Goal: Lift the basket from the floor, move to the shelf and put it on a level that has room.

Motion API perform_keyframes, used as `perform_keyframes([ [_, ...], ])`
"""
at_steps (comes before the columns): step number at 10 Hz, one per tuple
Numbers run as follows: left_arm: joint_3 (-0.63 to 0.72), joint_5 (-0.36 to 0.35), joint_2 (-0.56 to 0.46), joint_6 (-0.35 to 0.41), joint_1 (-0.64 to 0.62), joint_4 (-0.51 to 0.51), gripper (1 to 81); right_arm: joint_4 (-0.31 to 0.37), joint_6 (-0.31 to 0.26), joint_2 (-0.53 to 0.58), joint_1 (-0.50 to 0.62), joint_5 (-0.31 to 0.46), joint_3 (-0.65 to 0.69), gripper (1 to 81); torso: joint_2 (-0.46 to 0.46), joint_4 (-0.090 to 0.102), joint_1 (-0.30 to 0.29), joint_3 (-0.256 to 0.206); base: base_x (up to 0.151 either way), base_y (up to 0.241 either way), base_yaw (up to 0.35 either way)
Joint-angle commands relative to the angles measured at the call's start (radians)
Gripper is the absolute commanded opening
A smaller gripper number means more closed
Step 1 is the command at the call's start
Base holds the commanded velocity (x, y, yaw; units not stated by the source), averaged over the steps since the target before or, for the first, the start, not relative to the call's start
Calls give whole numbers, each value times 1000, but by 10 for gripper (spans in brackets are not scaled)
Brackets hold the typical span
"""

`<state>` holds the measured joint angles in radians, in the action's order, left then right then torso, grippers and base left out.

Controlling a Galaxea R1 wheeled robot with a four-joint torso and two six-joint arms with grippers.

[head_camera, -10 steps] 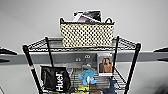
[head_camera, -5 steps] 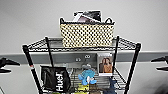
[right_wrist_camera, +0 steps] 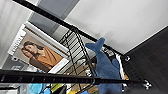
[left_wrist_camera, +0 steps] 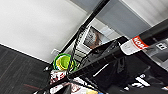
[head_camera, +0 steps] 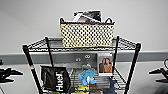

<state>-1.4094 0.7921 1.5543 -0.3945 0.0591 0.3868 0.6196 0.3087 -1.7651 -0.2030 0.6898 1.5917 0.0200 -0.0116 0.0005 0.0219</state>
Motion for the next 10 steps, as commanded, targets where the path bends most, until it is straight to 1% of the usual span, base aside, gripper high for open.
perform_keyframes([
  [1,15,-105,29,26,63,-8,811,25,-60,-44,-19,-15,36,811,0,0,0,0,0,0,0],
  [3,16,-158,66,26,167,-26,811,26,-97,-75,-106,-58,55,811,0,0,0,0,0,0,0],
  [4,16,-201,92,26,225,-34,811,26,-109,-96,-141,-73,69,811,0,0,0,0,0,0,0],
  [6,16,-266,122,26,311,-45,811,32,-134,-134,-188,-76,91,811,0,0,0,0,0,0,0],
  [8,12,-306,159,26,397,-74,811,32,-146,-158,-240,-107,100,811,0,0,0,0,0,0,0],
  [9,10,-333,178,26,435,-77,811,32,-160,-167,-266,-118,100,811,0,0,0,0,0,0,0],
  [10,10,-358,202,26,471,-103,811,32,-186,-180,-299,-125,111,811,0,0,0,0,0,0,0],
])
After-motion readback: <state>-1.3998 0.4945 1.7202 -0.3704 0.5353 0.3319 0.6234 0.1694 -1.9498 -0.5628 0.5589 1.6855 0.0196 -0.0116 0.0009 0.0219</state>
